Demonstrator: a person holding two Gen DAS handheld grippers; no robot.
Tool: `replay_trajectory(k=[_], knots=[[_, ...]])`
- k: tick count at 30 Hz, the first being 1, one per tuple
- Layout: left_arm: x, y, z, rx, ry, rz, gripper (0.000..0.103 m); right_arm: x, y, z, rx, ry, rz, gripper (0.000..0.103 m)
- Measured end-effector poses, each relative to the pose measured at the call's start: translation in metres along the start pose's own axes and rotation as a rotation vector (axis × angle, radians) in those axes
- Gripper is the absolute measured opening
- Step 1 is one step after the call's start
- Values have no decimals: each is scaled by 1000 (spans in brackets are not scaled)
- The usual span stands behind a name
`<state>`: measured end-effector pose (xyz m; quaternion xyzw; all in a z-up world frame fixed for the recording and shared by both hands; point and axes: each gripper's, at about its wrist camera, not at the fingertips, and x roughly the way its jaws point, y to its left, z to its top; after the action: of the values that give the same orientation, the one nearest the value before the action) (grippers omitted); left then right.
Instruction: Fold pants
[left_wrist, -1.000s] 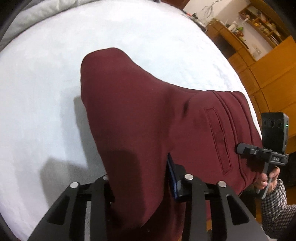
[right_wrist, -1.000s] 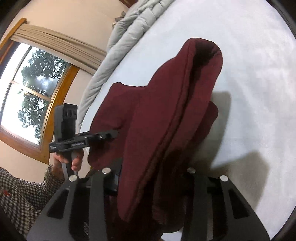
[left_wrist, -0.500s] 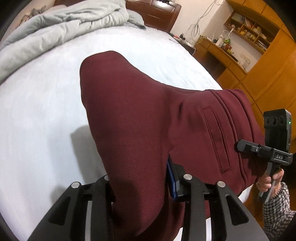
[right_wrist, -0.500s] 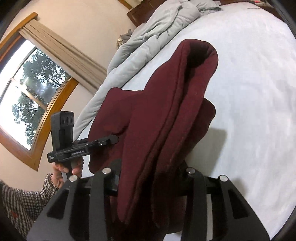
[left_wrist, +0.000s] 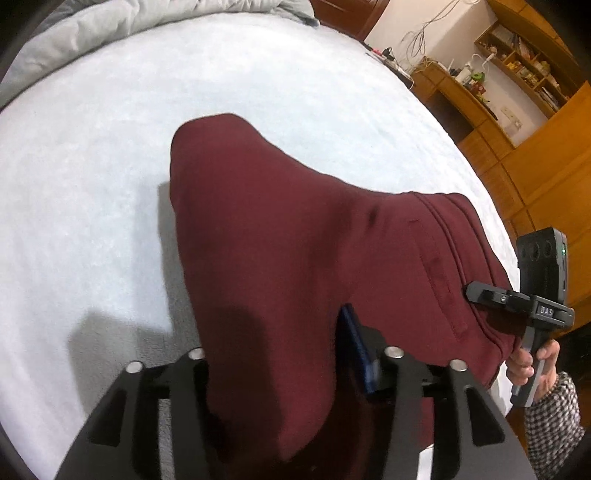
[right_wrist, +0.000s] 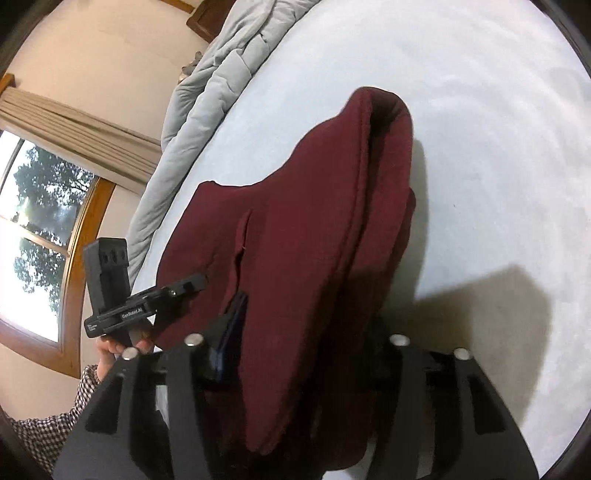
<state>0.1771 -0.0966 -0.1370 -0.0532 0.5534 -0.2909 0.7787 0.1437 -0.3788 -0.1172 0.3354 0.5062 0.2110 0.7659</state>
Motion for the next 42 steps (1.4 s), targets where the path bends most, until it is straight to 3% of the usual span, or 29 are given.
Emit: replay_trajectory(k=[4,6,8,10,12,14,16,20,31,33,34,35,36,39,42], knots=[[-26,12,-2,-51,-32,66,73,-27,-1,-13,11,-23,-40,67],[-51,25,-11,-84,-71,86,74,-57,7,-23,2,-88,-57,62],[-73,14,-14,-103,-129,74,74,-85,27,-32,-52,-162,-65,55],[-99,-3,-25,-86,-218,29,74,-100,46,-40,-111,-202,-12,55],[-107,-22,-30,-51,-249,-8,75,-96,60,-44,-126,-175,74,55],[-102,-35,-36,-16,-234,-39,75,-79,66,-44,-120,-133,94,54],[-87,-47,-37,10,-210,-17,75,-64,61,-46,-103,-112,50,53],[-63,-38,-44,19,-141,19,75,-59,40,-51,-15,-128,80,51],[-41,-30,-49,41,-127,81,75,-51,11,-71,22,-151,77,31],[-47,-36,-50,39,-138,105,75,-59,16,-72,43,-168,88,37],[-51,-42,-49,41,-141,124,77,-65,26,-73,26,-181,79,55],[-56,-49,-50,47,-145,146,86,-71,39,-75,-4,-200,57,75],[-62,-54,-52,51,-153,163,91,-77,49,-78,-29,-216,30,82],[-87,-72,-61,63,-193,203,97,-87,94,-88,-146,-250,-148,92],[-105,-86,-69,79,-205,238,99,-85,124,-96,-200,-247,-248,97]])
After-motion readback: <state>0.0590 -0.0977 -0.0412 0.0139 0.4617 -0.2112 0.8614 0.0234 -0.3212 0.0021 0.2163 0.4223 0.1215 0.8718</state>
